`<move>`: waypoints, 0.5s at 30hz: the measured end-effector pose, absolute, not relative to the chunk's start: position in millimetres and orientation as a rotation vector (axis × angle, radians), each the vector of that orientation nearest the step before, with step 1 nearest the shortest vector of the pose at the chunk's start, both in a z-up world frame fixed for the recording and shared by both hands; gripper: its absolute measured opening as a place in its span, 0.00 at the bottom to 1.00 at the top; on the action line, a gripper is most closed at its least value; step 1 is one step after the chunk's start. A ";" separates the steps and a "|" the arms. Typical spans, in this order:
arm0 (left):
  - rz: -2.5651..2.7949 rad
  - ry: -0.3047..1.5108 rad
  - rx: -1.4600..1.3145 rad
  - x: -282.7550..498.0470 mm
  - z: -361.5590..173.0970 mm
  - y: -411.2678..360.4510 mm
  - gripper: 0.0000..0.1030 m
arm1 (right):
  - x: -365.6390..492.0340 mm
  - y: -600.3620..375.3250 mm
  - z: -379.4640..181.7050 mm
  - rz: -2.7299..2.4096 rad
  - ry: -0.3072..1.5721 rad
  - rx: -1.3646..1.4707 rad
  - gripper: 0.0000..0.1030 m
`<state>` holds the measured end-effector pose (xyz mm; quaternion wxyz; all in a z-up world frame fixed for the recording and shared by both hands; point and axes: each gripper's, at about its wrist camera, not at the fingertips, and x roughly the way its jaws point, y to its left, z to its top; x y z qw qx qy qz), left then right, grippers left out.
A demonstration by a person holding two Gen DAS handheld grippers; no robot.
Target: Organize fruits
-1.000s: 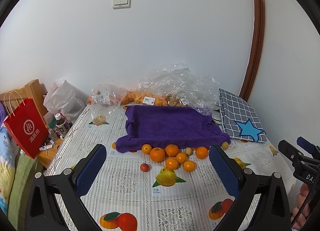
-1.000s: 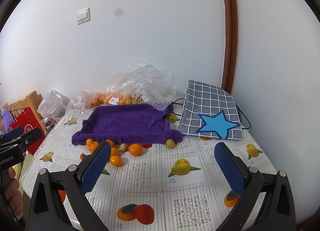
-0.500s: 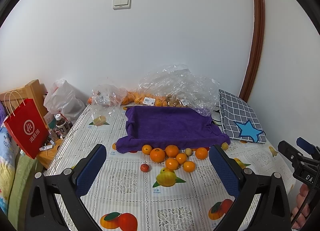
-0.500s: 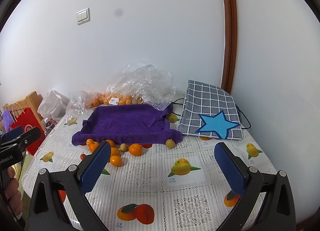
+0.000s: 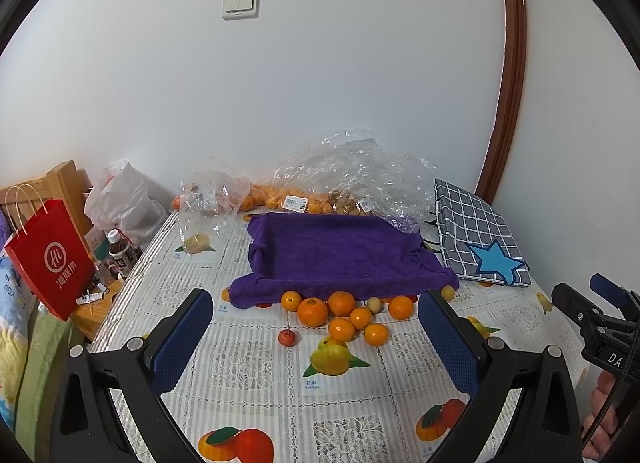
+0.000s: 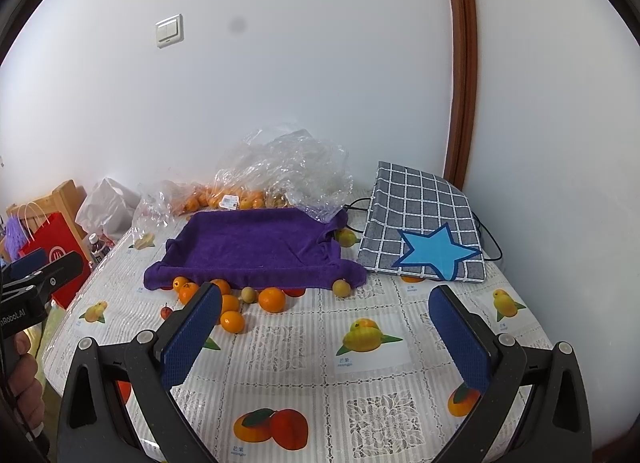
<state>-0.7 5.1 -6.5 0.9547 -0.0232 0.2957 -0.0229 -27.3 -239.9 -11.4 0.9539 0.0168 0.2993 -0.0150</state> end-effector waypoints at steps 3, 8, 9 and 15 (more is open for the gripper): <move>-0.045 0.599 -0.045 -0.9 -7.5 5.4 1.00 | -26.1 -238.8 -12.1 -0.025 0.608 0.029 0.99; -0.041 0.600 -0.046 1.4 -11.8 9.2 1.00 | -24.1 -236.4 -15.8 -0.016 0.617 0.025 0.99; -0.040 0.601 -0.047 1.8 -12.9 10.1 1.00 | -22.8 -235.8 -16.8 -0.015 0.619 0.025 0.99; -0.035 0.619 -0.054 8.6 -23.5 16.2 1.00 | -14.1 -233.9 -26.2 -0.004 0.640 0.031 0.99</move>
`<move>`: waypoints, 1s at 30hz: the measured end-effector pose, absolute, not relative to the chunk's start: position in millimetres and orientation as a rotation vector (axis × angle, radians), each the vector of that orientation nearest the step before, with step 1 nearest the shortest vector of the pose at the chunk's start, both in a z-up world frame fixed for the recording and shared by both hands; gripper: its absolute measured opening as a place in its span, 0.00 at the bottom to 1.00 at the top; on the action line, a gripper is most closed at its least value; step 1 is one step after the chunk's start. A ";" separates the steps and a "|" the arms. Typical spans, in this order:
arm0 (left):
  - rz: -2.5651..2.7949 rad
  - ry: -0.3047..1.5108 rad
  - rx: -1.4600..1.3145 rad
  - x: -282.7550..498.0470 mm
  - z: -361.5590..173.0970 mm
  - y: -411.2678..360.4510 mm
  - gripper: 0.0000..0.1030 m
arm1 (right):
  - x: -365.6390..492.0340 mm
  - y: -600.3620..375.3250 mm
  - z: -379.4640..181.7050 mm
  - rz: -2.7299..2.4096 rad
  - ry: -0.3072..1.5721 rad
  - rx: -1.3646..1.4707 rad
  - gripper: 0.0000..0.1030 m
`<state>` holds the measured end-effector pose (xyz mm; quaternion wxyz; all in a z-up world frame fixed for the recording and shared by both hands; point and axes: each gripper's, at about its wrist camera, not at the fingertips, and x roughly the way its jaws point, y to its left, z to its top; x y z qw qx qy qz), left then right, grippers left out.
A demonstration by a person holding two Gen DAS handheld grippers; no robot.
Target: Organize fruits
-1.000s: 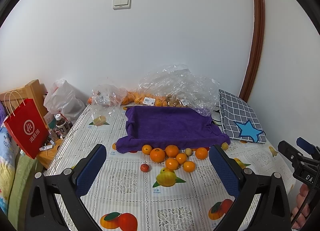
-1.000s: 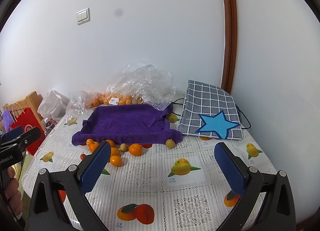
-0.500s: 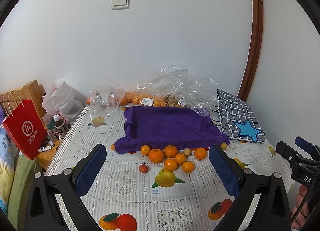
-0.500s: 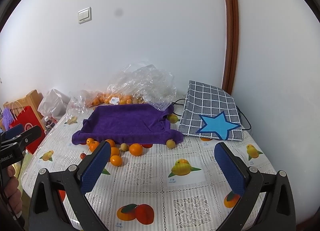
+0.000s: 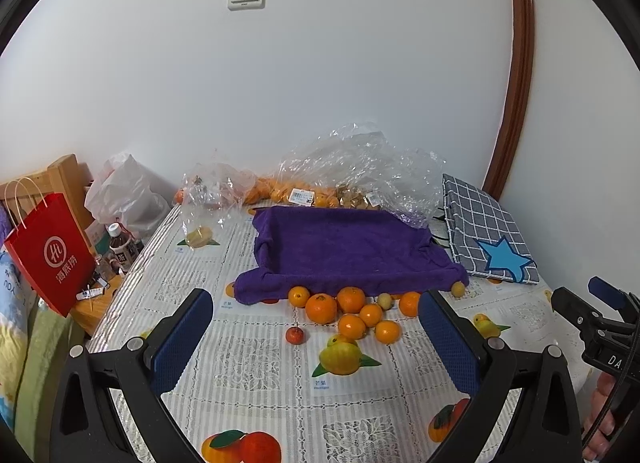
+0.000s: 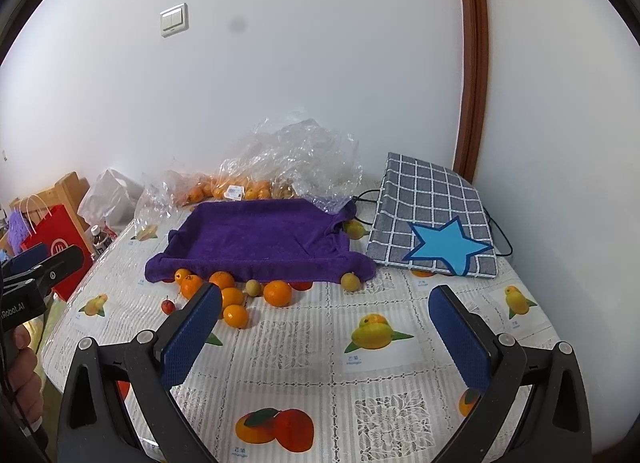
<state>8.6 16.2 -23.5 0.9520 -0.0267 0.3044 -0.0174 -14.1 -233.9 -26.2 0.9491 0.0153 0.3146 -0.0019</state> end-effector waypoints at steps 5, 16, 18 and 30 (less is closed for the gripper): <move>-0.043 0.623 -0.066 13.3 -30.3 19.3 1.00 | -7.2 -230.5 -34.7 0.006 0.653 0.021 0.99; -0.031 0.663 -0.069 27.7 -52.3 30.6 0.98 | 7.3 -226.3 -56.2 0.006 0.666 0.007 0.99; -0.019 0.683 -0.078 33.4 -62.9 37.0 0.98 | 12.8 -226.8 -62.0 0.002 0.669 0.007 0.99; 0.015 0.841 -0.113 69.8 -130.4 74.8 0.83 | 68.9 -219.9 -125.9 0.060 0.822 -0.011 0.83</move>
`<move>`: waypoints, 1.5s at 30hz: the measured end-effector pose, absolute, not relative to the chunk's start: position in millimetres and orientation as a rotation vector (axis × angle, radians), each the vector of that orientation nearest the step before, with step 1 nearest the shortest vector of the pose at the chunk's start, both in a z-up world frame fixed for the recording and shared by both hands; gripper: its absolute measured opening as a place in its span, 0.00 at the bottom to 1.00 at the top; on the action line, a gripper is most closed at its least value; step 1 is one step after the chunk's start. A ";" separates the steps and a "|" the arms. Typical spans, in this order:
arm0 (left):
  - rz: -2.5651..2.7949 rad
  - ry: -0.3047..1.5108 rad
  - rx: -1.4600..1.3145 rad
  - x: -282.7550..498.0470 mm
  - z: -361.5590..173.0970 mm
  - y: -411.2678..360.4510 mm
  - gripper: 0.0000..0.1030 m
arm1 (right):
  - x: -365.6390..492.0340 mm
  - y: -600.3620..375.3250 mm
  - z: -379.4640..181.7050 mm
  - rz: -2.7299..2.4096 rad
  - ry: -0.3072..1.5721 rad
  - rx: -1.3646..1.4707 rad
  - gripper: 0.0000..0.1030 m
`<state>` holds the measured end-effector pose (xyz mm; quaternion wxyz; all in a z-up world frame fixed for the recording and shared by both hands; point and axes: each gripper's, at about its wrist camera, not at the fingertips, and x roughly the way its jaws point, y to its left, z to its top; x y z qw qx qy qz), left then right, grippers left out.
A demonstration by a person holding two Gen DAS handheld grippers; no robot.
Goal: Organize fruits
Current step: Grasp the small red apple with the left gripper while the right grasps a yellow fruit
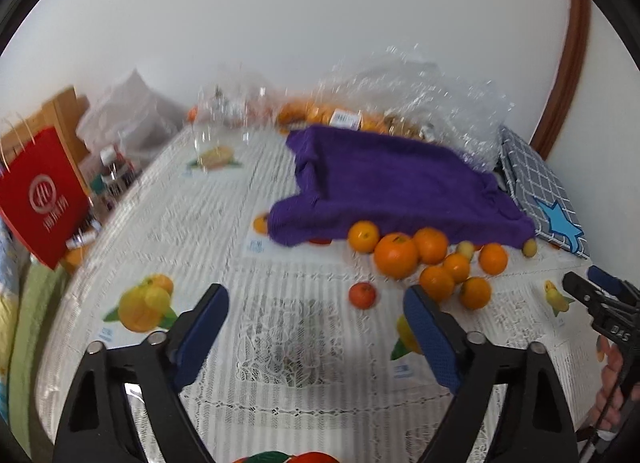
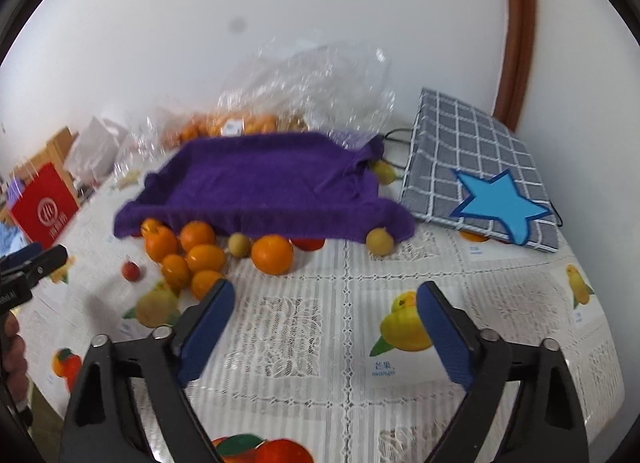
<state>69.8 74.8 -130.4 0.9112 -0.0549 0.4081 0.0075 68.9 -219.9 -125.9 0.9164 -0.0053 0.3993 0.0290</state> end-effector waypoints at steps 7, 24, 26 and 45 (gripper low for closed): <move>0.012 0.896 -0.117 87.3 -156.3 82.1 0.79 | 108.4 -226.2 -167.0 -0.005 0.904 -0.078 0.63; -0.034 0.926 -0.149 115.8 -175.8 97.6 0.70 | 178.3 -238.8 -207.4 -0.001 0.978 -0.035 0.51; -0.030 0.934 -0.156 117.0 -178.9 99.3 0.70 | 181.5 -237.0 -207.0 -0.002 0.975 -0.035 0.43; -0.219 0.960 -0.173 126.6 -182.4 64.1 0.64 | 154.4 -237.9 -200.1 0.089 0.951 -0.028 0.22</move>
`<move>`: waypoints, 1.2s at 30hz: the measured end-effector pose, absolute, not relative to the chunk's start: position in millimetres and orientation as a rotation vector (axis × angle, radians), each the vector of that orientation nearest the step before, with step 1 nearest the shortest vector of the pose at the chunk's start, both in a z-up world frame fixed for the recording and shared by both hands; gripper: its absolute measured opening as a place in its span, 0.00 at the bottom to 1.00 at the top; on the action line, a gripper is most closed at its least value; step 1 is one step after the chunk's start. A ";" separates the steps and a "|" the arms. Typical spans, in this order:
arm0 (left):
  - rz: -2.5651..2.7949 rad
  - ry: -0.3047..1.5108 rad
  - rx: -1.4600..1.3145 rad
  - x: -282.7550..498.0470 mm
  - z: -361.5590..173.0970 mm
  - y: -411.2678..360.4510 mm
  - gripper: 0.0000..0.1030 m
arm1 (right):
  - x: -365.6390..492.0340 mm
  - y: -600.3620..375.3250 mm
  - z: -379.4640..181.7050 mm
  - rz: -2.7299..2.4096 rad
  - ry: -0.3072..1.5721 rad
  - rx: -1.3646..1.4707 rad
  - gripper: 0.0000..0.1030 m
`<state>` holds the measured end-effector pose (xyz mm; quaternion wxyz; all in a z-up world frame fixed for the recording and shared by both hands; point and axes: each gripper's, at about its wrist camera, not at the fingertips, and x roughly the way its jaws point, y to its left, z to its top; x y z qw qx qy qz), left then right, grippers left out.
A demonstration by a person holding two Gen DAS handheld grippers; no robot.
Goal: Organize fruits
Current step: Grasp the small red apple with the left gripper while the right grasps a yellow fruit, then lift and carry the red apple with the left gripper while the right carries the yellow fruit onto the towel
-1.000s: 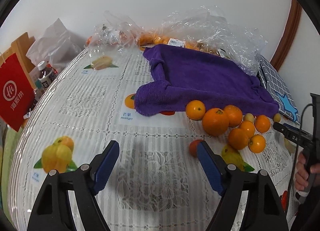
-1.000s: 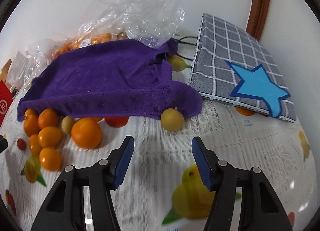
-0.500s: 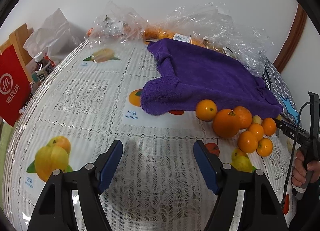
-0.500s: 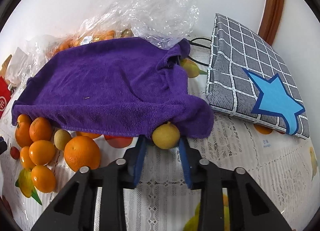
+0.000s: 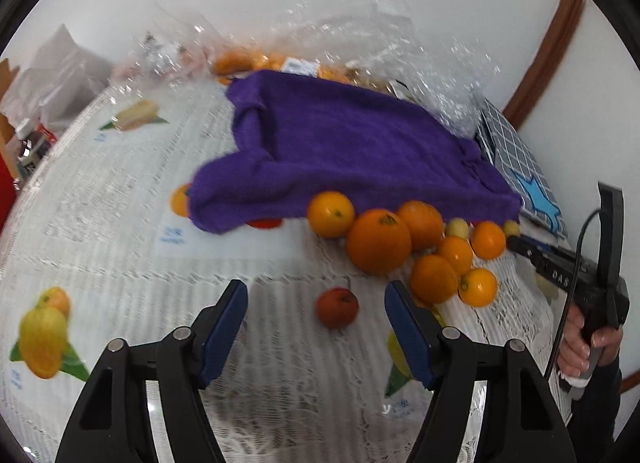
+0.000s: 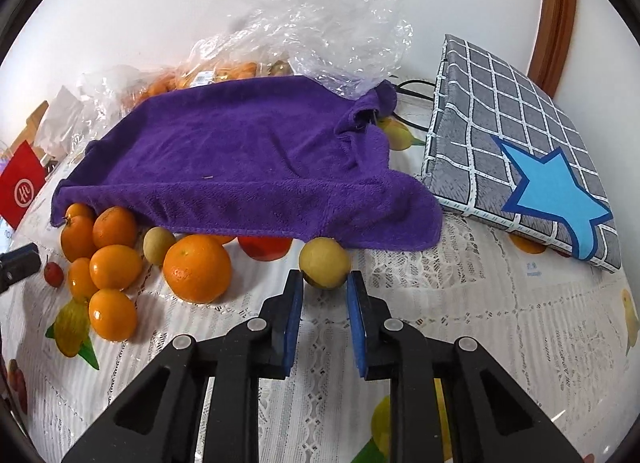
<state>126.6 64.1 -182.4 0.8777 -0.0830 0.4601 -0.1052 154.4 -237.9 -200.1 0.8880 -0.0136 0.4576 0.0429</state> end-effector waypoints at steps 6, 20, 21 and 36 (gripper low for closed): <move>-0.225 0.961 -0.095 124.2 -188.5 54.1 0.46 | 164.4 -239.5 -203.9 0.097 0.962 -0.012 0.27; -0.244 0.954 -0.131 125.9 -184.5 59.3 0.23 | 174.4 -233.7 -203.7 0.094 0.970 -0.001 0.27; -0.244 0.951 -0.132 125.5 -182.7 59.3 0.23 | 171.2 -234.6 -201.7 0.090 0.968 0.003 0.27; -0.174 0.818 -0.110 146.8 -97.3 67.2 0.23 | 150.2 -242.9 -143.8 0.050 0.900 0.038 0.27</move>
